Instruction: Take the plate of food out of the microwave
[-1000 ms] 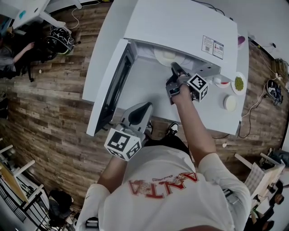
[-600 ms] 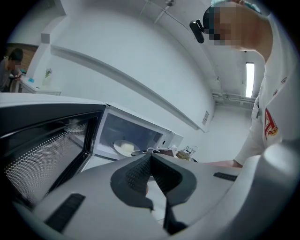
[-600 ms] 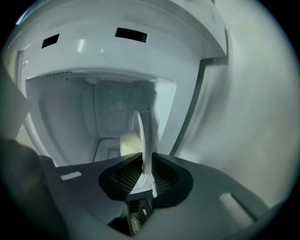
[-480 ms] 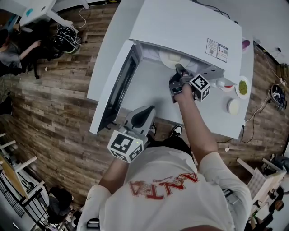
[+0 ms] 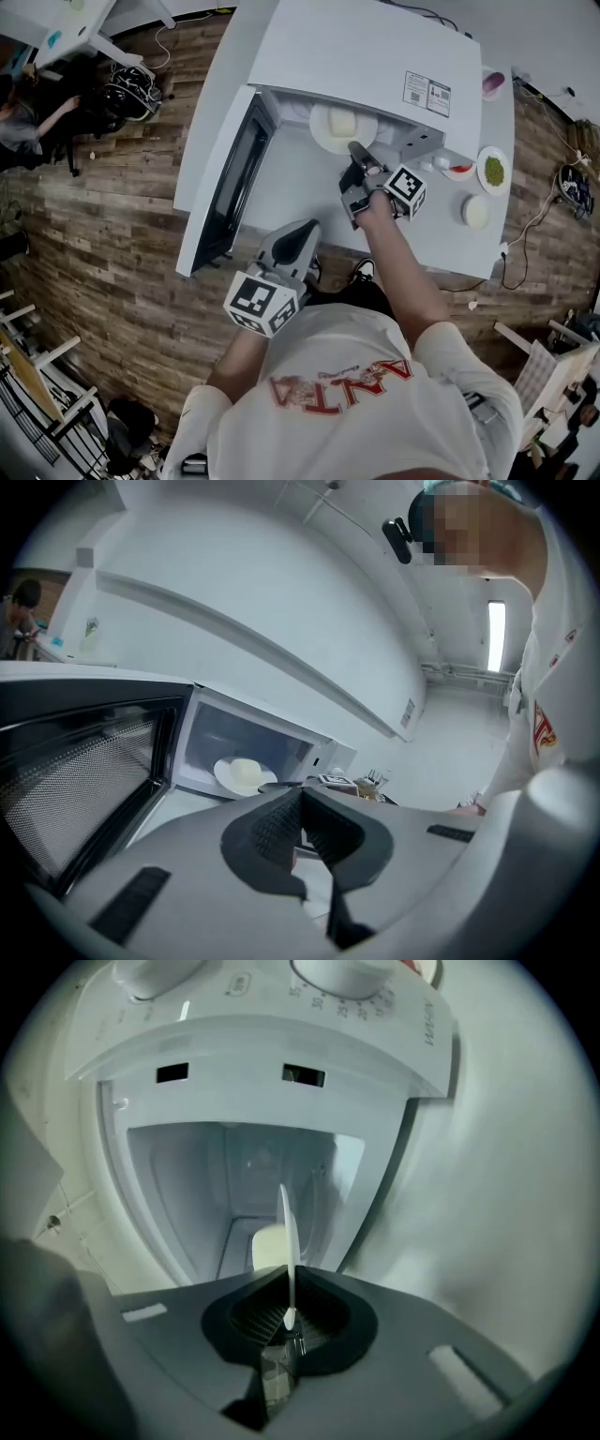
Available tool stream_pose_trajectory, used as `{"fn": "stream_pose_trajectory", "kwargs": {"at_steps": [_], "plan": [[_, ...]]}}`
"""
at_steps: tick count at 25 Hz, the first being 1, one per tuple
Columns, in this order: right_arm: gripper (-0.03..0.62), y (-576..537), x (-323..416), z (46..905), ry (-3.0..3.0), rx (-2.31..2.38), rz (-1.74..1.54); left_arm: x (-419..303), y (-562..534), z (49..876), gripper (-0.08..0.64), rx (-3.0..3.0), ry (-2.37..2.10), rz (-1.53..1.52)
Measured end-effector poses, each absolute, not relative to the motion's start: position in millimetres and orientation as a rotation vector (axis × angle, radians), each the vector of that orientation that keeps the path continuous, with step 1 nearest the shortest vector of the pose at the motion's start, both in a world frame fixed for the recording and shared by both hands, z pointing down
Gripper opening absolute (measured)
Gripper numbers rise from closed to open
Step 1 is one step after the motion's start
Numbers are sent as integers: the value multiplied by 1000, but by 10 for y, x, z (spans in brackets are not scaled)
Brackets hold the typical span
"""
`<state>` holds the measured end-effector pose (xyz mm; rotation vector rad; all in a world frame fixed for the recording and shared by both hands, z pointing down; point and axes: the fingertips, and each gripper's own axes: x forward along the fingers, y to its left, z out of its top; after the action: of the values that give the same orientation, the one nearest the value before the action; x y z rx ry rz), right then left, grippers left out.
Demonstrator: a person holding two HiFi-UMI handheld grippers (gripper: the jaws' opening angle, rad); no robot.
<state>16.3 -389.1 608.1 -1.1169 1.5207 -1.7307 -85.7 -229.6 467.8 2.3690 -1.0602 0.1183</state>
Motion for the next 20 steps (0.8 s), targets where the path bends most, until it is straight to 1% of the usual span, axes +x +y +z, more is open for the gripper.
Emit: {"fn": "stream_pose_trajectory", "kwargs": {"at_steps": [6,12,15,20], "plan": [[17,-3369,177,5961,1604,-1045,-1790,-691,-2206,4628,6,2388,-1036,133],[17,-2708,361,6018,1605,-1025,-1853,-502,-2064,4528,6,2415,-1009,151],[17,-2429,580,6071,1584,-1043,-1854,-327,-2001,4443,6,2451,-978,157],[17,-2010,1141,6228,1515,-1129,-1814,39,-1882,4370,6,2509,-887,172]]}}
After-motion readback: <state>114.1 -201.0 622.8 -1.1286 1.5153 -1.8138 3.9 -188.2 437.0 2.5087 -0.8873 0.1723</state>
